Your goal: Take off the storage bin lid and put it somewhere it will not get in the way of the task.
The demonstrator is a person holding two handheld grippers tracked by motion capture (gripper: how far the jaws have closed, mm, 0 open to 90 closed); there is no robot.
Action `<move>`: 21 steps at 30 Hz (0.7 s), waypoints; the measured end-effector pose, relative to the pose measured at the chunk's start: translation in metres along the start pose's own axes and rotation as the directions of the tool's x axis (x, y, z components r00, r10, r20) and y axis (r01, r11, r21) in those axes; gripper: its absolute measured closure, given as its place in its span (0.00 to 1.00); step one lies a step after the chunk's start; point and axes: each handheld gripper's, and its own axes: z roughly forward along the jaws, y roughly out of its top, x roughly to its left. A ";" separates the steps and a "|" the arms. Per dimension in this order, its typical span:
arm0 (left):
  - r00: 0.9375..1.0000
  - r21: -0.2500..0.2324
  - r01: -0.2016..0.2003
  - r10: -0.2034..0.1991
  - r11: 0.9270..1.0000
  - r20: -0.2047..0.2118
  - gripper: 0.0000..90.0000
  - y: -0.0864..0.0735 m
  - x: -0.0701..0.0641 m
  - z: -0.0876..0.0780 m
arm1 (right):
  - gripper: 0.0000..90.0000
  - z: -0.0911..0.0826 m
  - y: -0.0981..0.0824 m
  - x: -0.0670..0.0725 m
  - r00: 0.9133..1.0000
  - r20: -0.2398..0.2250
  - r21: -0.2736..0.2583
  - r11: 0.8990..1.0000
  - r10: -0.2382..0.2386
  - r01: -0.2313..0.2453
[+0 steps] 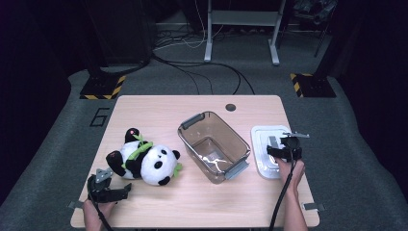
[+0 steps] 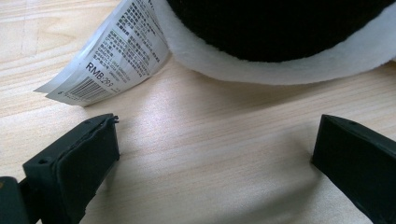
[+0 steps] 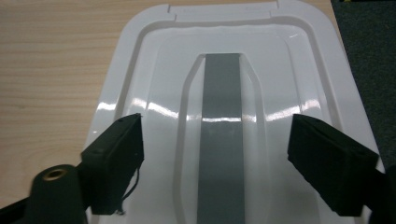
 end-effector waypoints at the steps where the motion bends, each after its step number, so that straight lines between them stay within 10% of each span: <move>1: 1.000 0.000 0.000 0.000 1.000 0.000 0.00 0.000 0.000 0.000 | 0.17 -0.002 -0.001 0.000 1.000 -0.007 -0.005 1.000 -0.001 0.001; 21: 1.000 0.000 0.000 0.000 1.000 0.000 0.00 0.000 0.000 0.000 | 0.00 -0.052 -0.025 0.031 0.986 -0.085 -0.059 0.989 -0.141 0.136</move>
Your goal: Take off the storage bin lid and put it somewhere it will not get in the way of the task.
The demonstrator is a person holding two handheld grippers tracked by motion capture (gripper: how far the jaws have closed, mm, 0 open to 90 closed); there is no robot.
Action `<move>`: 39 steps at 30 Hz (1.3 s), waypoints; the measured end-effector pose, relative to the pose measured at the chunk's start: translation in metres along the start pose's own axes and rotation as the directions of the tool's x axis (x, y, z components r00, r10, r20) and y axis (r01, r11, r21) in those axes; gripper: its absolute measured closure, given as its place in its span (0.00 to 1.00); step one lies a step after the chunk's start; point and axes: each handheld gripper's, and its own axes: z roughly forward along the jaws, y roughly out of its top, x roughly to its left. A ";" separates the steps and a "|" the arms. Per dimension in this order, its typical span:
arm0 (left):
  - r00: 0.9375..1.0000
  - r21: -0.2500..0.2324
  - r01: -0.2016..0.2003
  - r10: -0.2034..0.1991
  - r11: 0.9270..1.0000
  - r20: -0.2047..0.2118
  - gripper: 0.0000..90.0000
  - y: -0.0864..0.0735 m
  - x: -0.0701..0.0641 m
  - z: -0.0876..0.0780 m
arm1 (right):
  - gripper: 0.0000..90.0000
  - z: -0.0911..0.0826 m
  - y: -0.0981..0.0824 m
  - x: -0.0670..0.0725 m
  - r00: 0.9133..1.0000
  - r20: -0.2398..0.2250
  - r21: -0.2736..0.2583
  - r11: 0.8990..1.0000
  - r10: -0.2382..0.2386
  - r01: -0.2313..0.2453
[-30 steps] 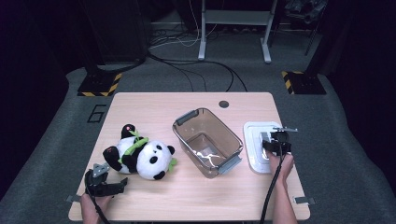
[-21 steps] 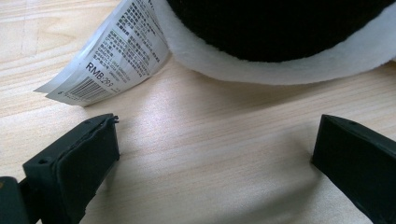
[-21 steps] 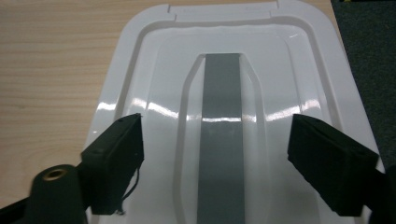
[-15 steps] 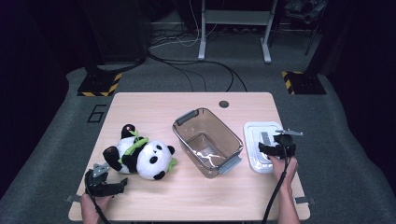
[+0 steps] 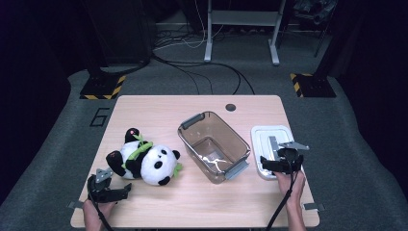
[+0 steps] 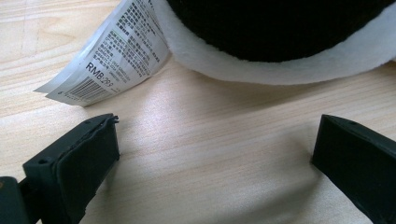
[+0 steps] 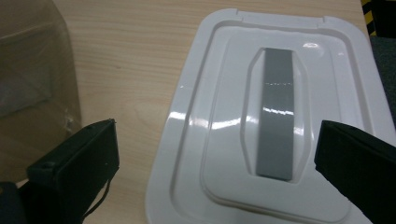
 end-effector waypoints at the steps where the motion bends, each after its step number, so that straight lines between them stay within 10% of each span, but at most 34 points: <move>1: 1.000 0.000 0.001 -0.001 1.000 0.000 0.00 0.000 0.000 0.000 | 0.00 -0.001 -0.001 0.003 1.000 -0.002 -0.001 1.000 -0.004 0.004; 23: 1.000 0.004 -0.001 0.001 1.000 0.002 0.00 0.000 0.000 0.000 | 0.00 -0.003 -0.052 0.085 0.982 -0.113 0.018 0.988 -0.152 0.155; 39: 1.000 0.002 -0.007 0.007 1.000 0.020 0.00 0.000 0.000 0.000 | 0.00 0.016 -0.071 0.104 0.972 -0.136 0.057 0.978 -0.193 0.202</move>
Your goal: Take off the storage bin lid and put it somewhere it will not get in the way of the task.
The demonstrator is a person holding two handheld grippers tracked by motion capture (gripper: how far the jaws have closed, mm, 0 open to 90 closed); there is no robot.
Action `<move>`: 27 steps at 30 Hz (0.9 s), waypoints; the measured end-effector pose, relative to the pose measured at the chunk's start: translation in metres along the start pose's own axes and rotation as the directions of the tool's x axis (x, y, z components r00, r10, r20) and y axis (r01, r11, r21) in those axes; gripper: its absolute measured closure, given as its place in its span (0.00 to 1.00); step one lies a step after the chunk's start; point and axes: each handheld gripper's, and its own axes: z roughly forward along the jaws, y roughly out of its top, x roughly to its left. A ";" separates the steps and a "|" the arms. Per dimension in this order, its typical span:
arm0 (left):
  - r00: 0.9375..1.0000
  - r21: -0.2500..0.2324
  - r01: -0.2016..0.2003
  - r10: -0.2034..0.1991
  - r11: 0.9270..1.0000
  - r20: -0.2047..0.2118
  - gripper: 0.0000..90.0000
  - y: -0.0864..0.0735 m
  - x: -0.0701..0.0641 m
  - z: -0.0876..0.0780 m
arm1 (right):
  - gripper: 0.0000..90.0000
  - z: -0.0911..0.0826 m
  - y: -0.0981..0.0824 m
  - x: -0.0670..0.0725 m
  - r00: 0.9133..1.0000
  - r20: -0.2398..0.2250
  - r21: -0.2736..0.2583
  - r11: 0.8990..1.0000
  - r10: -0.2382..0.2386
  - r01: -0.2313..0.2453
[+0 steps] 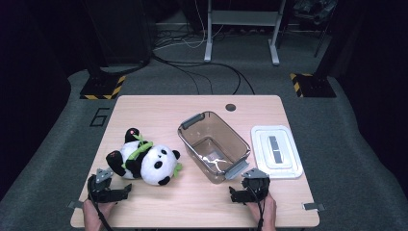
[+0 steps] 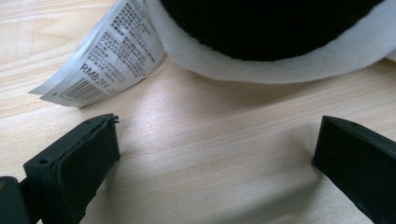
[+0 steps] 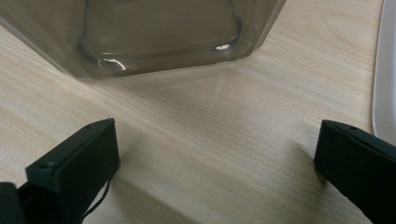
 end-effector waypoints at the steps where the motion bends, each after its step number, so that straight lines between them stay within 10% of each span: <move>1: 1.000 -0.006 0.002 -0.002 1.000 0.002 0.00 0.000 0.000 0.000 | 0.00 0.001 0.000 -0.001 1.000 0.000 -0.007 1.000 -0.006 0.006; 27: 0.997 -0.123 -0.057 0.063 0.991 0.040 0.00 0.054 -0.005 -0.076 | 0.00 0.001 -0.001 -0.003 0.999 -0.017 -0.021 0.999 -0.034 0.033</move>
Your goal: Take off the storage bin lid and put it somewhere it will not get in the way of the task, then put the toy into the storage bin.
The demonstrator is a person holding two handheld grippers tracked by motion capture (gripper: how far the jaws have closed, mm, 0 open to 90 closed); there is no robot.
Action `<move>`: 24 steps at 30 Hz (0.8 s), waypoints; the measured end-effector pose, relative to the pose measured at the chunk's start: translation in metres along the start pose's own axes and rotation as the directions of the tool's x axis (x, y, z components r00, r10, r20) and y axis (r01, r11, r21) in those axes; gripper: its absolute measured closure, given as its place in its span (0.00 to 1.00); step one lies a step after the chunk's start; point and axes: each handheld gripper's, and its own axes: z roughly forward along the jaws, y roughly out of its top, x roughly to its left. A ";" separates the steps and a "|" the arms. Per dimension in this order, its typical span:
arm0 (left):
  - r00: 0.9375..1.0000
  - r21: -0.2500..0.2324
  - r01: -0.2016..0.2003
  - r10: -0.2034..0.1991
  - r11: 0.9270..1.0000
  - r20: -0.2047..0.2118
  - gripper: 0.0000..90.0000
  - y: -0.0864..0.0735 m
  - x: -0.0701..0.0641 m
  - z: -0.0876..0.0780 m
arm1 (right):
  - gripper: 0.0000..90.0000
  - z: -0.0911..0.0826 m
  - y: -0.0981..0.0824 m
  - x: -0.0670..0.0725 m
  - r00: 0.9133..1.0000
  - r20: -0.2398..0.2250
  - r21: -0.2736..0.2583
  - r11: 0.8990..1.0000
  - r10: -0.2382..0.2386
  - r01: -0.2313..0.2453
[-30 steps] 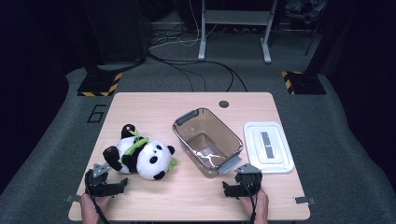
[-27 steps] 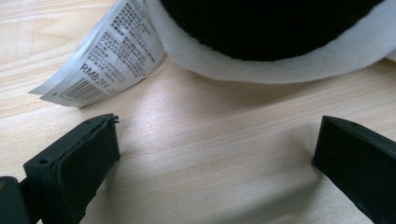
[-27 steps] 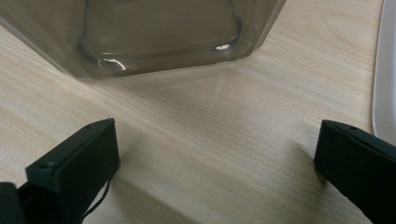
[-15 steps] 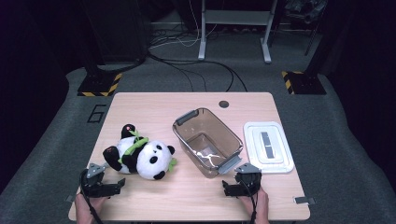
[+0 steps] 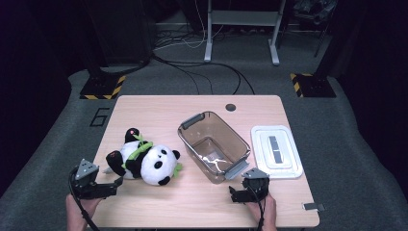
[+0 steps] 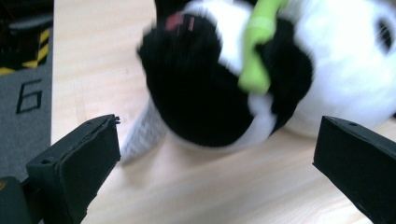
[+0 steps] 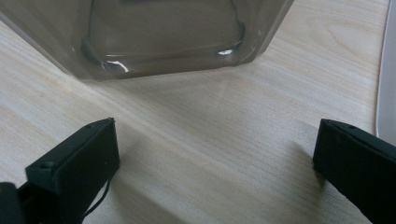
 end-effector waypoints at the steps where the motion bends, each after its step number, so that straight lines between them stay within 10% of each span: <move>1: 1.000 -0.004 -0.006 0.006 1.000 0.001 0.00 0.003 -0.001 -0.001 | 0.00 0.000 0.000 0.000 1.000 0.000 0.000 1.000 0.000 0.000; 24: 0.991 0.009 -0.080 0.079 0.997 0.104 0.00 0.062 -0.031 0.046 | 0.00 0.000 0.000 0.000 1.000 0.000 0.000 1.000 0.003 -0.003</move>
